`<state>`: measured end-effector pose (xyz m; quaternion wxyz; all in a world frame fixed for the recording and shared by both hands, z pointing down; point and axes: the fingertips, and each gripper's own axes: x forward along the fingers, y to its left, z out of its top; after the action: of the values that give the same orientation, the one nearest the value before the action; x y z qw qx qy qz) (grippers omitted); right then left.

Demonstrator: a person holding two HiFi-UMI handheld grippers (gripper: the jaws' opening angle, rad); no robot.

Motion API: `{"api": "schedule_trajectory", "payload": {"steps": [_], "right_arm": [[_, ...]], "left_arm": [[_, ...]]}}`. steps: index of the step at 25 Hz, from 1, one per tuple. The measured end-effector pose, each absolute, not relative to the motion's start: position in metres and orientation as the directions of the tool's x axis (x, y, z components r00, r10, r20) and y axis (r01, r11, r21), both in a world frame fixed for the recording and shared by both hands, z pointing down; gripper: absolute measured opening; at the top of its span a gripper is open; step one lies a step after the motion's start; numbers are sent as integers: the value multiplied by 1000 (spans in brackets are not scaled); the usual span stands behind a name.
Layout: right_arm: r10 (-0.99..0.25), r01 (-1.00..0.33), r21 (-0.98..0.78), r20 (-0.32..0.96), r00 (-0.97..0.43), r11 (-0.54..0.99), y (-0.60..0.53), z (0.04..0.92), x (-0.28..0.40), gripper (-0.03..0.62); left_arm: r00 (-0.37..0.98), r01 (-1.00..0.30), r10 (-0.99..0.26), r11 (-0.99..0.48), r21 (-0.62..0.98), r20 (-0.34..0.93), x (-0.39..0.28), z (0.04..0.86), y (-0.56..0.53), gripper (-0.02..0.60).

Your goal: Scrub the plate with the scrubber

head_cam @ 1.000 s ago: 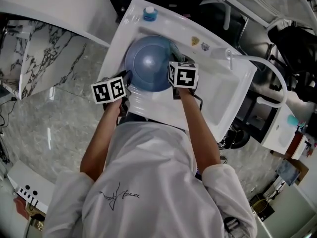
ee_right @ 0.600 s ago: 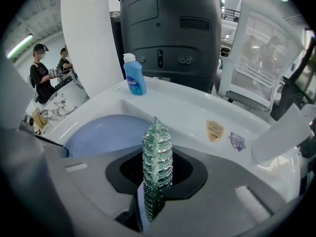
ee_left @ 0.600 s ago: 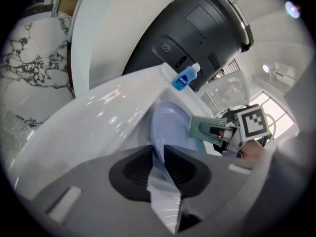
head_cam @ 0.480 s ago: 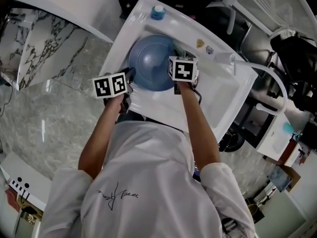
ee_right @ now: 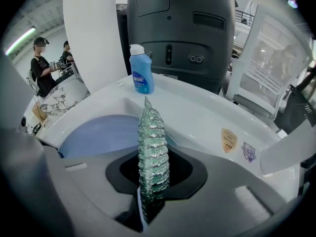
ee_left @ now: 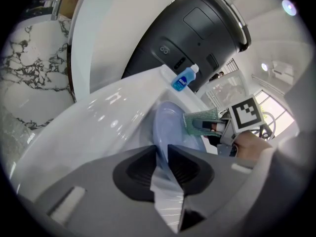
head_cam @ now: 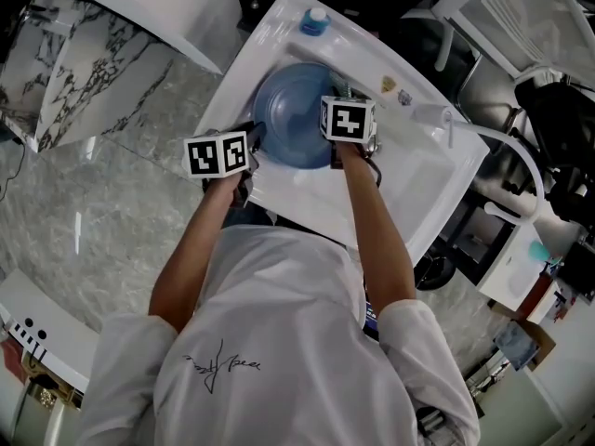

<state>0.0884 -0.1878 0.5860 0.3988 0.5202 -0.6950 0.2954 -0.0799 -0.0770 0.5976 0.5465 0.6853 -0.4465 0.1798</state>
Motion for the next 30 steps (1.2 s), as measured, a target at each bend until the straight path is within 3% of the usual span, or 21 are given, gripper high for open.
{"api": "schedule_trajectory", "payload": {"steps": [30], "right_arm": [[-469, -916, -1, 859, -206, 402, -196, 589, 23, 60]], "left_arm": [[531, -792, -425, 57, 608, 733, -89, 600, -81, 124]]}}
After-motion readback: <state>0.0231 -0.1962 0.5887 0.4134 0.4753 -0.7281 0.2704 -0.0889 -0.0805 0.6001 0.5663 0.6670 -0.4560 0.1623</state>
